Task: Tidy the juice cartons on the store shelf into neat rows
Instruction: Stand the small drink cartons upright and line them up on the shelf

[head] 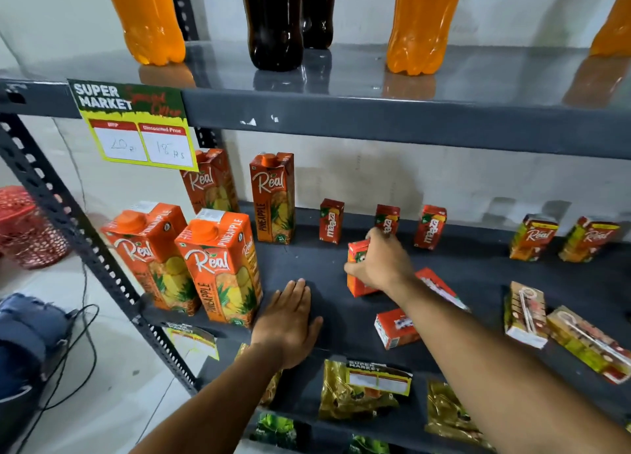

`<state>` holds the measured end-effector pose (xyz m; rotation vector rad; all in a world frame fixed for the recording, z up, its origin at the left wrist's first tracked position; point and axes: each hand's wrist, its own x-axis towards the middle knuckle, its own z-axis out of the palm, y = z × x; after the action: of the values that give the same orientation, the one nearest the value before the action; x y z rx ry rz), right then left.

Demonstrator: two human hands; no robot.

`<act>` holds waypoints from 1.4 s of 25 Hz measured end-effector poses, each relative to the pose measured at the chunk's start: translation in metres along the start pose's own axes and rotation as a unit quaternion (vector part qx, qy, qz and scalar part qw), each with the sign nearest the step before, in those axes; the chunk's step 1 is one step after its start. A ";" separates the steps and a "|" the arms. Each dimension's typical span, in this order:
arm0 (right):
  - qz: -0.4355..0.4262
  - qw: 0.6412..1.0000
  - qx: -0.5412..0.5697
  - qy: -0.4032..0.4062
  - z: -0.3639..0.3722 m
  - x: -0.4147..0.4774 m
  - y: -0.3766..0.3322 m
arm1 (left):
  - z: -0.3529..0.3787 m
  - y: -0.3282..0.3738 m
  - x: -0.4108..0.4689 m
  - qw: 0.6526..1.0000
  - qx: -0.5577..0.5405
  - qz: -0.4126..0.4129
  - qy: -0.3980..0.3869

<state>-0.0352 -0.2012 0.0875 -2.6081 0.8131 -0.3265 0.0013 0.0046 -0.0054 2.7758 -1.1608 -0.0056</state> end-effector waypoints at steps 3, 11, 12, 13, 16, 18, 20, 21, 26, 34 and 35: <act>0.062 0.998 -0.013 -0.011 0.002 -0.002 -0.012 | 0.000 0.001 0.000 1.000 -0.005 0.007 0.003; 0.082 0.980 -0.079 -0.163 -0.028 -0.008 -0.026 | -0.002 0.001 0.000 1.000 -0.015 0.008 0.001; 0.073 0.977 -0.092 -0.176 -0.031 -0.010 -0.029 | -0.003 0.001 0.000 1.000 -0.015 0.011 0.002; 0.068 0.975 -0.098 -0.186 -0.033 -0.012 -0.031 | -0.003 0.002 -0.001 1.000 -0.014 0.013 0.003; 0.061 0.970 -0.112 -0.207 -0.044 -0.014 -0.039 | -0.003 0.003 -0.002 1.000 -0.013 0.014 0.004; 0.056 0.968 -0.125 -0.208 -0.051 -0.013 -0.044 | -0.004 0.004 -0.002 1.000 -0.009 0.011 0.012; 0.056 0.968 -0.139 -0.200 -0.054 -0.012 -0.048 | -0.004 0.004 -0.002 1.000 -0.005 0.011 0.014; 0.053 0.968 -0.148 -0.195 -0.053 -0.011 -0.049 | -0.004 0.004 -0.002 1.000 -0.006 0.010 0.014; -0.032 0.957 -0.218 -0.189 -0.047 -0.005 -0.053 | -0.003 0.003 -0.002 1.000 -0.008 0.010 0.008; -0.427 0.809 -0.354 -0.194 -0.055 0.001 -0.026 | -0.005 0.000 -0.002 1.000 -0.003 0.029 0.000; -0.479 0.776 -0.378 -0.160 -0.055 0.000 -0.025 | -0.005 0.000 -0.002 1.000 -0.003 0.030 -0.003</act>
<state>-0.0410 -0.1977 0.1476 -3.4737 -0.7586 0.2747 0.0004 0.0065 -0.0002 2.7350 -1.2436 -0.0112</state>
